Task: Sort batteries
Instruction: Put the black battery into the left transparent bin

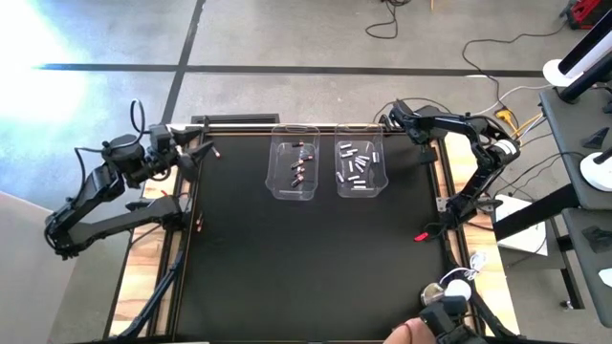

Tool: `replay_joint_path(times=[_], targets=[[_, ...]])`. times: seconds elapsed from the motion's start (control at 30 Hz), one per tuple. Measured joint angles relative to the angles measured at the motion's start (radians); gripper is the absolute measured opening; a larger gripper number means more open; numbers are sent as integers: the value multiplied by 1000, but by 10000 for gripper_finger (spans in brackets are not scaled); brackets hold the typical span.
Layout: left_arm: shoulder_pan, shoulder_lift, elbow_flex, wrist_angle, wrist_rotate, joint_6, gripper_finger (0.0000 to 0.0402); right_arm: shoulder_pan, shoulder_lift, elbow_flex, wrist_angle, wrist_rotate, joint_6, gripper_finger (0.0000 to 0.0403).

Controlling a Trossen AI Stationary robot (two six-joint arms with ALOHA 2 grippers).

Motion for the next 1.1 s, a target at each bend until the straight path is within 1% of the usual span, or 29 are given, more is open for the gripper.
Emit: replay_joint_path(times=[0.2,0.37,0.53,0.67,0.73,0.9,1.0,1.1], targets=[[0,0,-30,0,0,-4,272,13,0,0,-5,0,-14,307],[0,0,-31,1,-19,-4,272,60,0,0,-61,-20,22,298],[0,-1,-31,1,-19,4,272,76,-15,0,-123,-52,27,313],[0,-1,-31,1,-18,1,272,83,-58,0,-154,-48,26,332],[0,-1,-31,1,-17,1,272,89,-79,0,-180,-50,49,340],[0,-1,-30,1,-16,12,272,106,-96,-10,-283,-97,109,350],[0,-1,-29,2,-15,3,272,124,-88,-57,-260,-136,157,349],[0,-1,-29,-1,-11,-14,272,125,-86,-123,-162,-157,203,348]])
